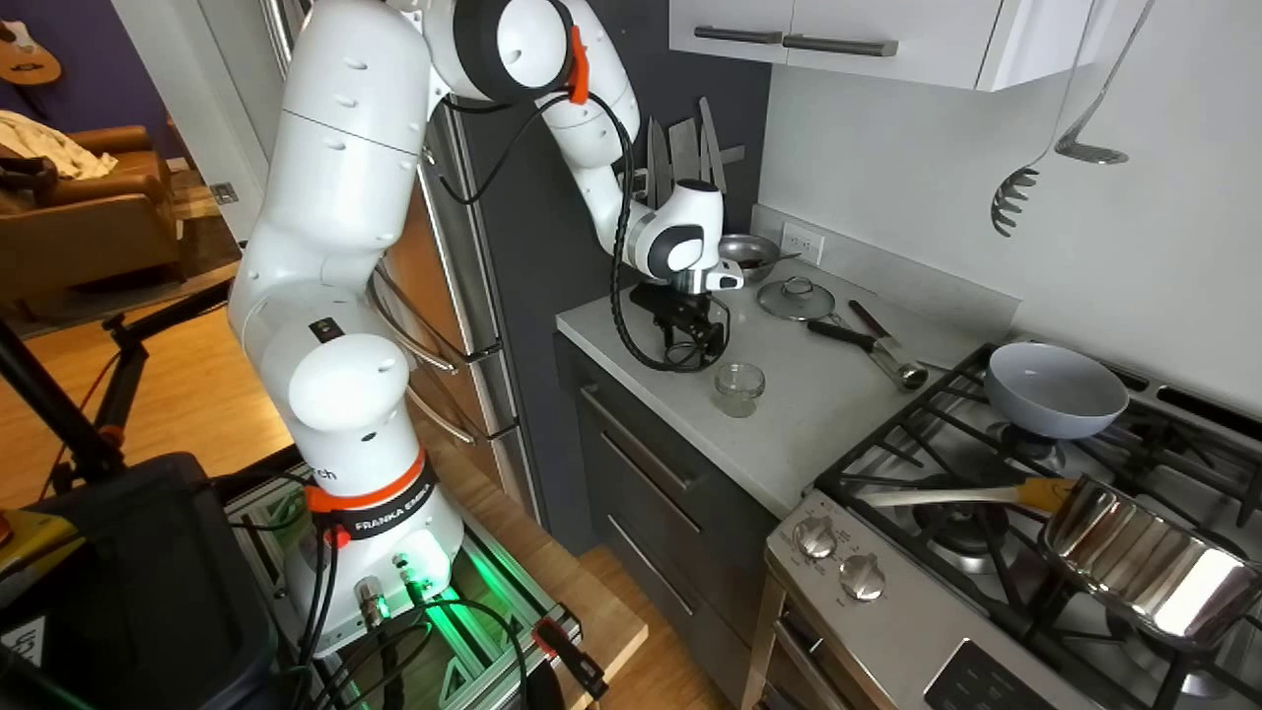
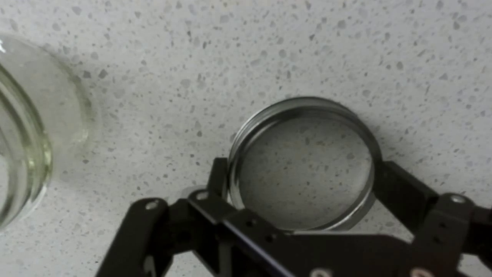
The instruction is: Pick up the mason jar lid and place it on the clear jar
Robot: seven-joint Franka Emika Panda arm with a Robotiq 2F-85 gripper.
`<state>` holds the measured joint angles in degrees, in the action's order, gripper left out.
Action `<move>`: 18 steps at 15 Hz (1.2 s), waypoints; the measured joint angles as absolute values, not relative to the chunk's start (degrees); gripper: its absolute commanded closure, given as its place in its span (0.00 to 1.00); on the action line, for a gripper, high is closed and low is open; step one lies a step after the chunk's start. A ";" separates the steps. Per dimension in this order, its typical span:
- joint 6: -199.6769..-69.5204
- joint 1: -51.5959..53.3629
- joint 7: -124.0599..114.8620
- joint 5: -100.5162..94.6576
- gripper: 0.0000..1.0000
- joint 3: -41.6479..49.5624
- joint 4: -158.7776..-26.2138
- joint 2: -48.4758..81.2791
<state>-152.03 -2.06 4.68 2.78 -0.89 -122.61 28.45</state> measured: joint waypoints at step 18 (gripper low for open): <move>-151.74 -1.57 3.85 0.21 0.98 1.34 -123.72 25.81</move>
